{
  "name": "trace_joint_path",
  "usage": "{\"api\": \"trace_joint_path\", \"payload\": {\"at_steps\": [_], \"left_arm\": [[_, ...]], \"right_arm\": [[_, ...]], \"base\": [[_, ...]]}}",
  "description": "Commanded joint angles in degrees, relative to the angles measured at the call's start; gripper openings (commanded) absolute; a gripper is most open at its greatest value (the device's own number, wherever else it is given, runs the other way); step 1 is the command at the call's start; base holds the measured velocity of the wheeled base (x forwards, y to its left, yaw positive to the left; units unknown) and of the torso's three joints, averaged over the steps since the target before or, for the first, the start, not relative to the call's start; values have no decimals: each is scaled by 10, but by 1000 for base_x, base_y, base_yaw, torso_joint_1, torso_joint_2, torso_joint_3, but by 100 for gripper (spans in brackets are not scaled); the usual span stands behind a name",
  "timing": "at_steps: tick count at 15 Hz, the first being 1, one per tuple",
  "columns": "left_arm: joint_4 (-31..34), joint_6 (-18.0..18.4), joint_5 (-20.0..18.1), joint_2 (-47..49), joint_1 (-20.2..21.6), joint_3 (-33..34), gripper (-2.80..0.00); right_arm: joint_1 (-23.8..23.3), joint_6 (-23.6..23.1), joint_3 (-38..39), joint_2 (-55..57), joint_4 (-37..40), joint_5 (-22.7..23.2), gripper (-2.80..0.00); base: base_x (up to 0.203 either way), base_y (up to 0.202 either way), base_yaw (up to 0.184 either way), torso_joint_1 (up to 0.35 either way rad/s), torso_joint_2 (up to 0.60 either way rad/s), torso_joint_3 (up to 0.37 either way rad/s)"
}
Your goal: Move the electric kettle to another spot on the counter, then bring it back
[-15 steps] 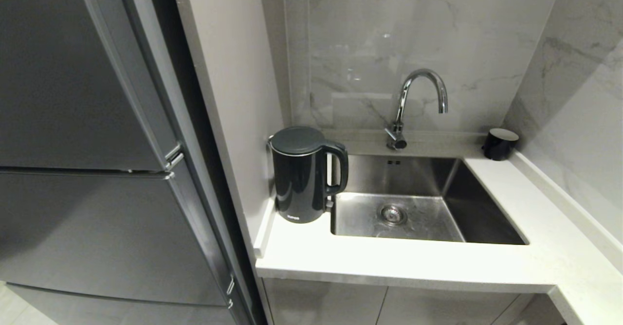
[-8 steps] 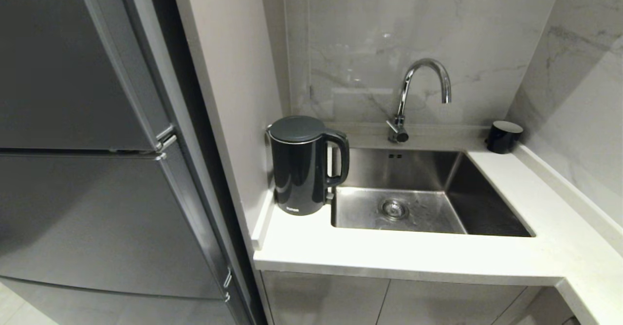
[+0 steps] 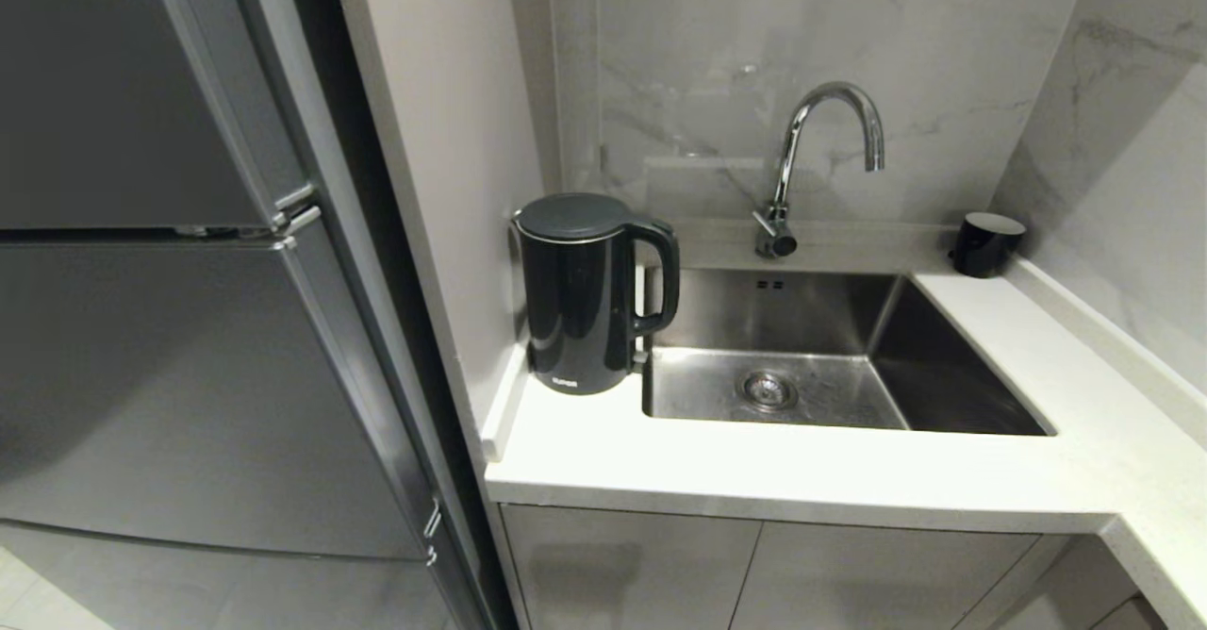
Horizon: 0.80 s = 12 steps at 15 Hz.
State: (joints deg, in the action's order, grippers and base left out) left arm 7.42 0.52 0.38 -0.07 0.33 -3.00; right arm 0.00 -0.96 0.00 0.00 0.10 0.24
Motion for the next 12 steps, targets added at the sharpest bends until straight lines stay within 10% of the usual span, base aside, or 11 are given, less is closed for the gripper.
{"api": "trace_joint_path", "payload": {"at_steps": [1,12], "left_arm": [[1,0,1,-1,0,0,-280],[1,0,1,-1,0,0,-280]], "right_arm": [[0,0,0,0,0,0,-280],[0,0,0,0,0,0,-280]], "base": [[0,0,0,-142,380,243],[0,0,0,-149,521,364]]}}
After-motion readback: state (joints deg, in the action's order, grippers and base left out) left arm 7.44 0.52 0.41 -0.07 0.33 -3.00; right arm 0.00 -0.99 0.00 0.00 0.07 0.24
